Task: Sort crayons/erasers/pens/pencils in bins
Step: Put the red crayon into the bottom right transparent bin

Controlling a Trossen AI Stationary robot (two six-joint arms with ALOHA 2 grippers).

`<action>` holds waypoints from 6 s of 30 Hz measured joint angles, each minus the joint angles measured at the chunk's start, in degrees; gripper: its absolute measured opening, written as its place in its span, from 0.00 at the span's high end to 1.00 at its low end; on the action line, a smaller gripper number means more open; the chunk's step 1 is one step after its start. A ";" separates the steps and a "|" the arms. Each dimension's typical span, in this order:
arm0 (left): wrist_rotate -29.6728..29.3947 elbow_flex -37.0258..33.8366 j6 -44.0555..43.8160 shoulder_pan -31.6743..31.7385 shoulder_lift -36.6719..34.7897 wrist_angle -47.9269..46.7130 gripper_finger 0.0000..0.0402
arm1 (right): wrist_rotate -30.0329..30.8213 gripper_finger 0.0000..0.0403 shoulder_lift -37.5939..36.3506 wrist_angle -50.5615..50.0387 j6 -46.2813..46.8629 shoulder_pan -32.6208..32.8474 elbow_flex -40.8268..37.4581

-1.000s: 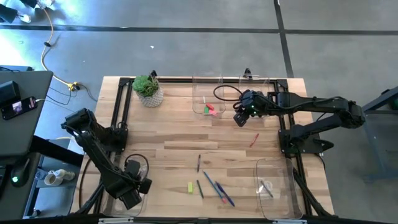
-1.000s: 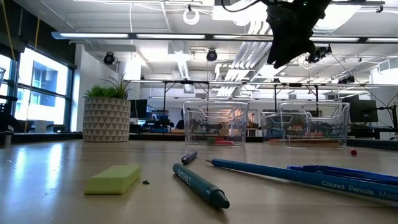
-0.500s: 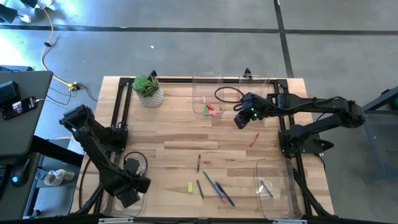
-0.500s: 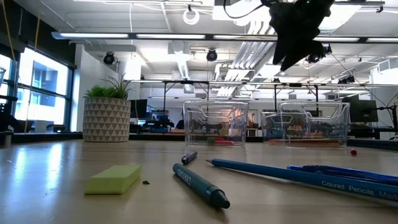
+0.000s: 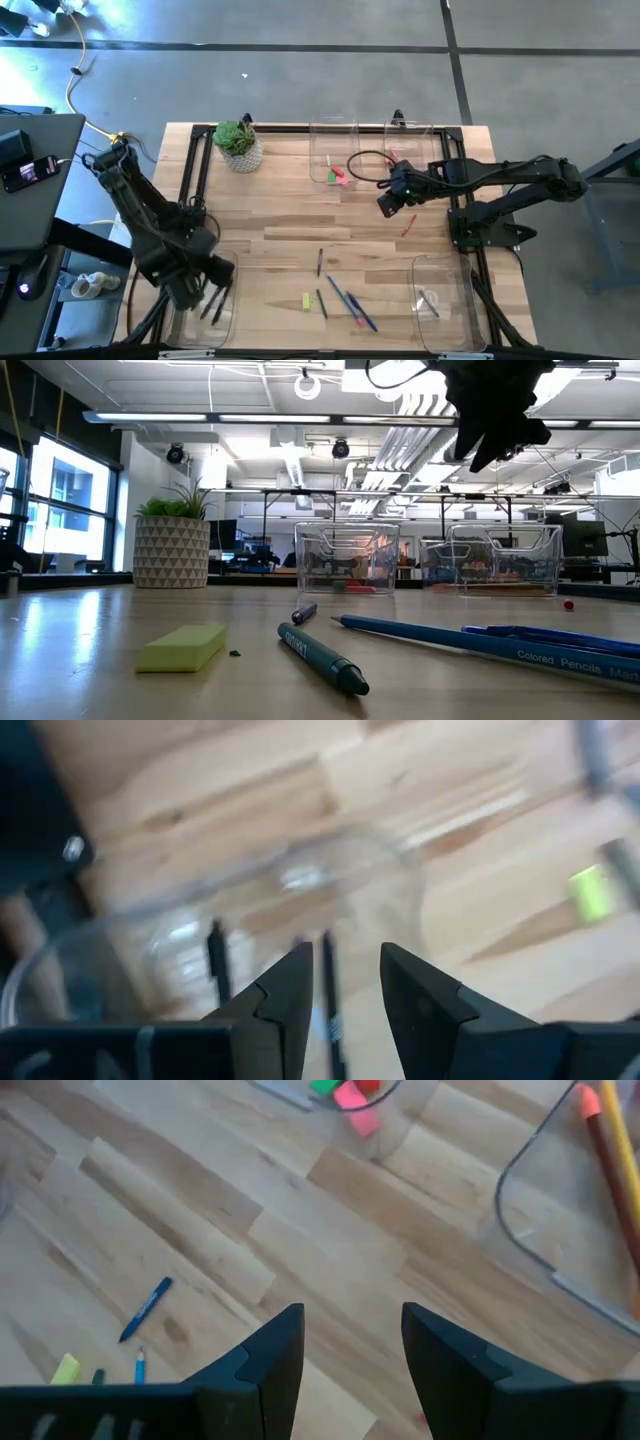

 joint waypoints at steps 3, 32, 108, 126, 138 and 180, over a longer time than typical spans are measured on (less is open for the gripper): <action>-6.77 0.00 1.88 0.10 -3.08 -0.93 0.73 | 0.04 0.60 0.02 0.77 2.09 2.02 0.00; -11.09 0.00 48.40 35.99 -9.94 3.31 0.74 | 7.53 0.66 9.36 5.07 -4.18 12.06 10.95; -10.74 0.00 53.53 44.30 -9.76 7.69 0.74 | -14.08 0.68 9.01 7.74 -99.52 -1.11 -24.76; -10.99 0.00 53.53 44.30 -9.76 7.68 0.74 | -10.29 0.83 9.01 11.47 -99.18 -0.87 -27.43; -11.14 0.00 53.53 44.30 -9.76 7.68 0.74 | -10.96 0.97 8.98 11.59 -97.70 -0.87 -27.32; -14.46 0.00 74.78 44.51 -9.76 8.48 0.74 | -12.88 0.99 8.96 -7.57 -37.53 3.59 4.66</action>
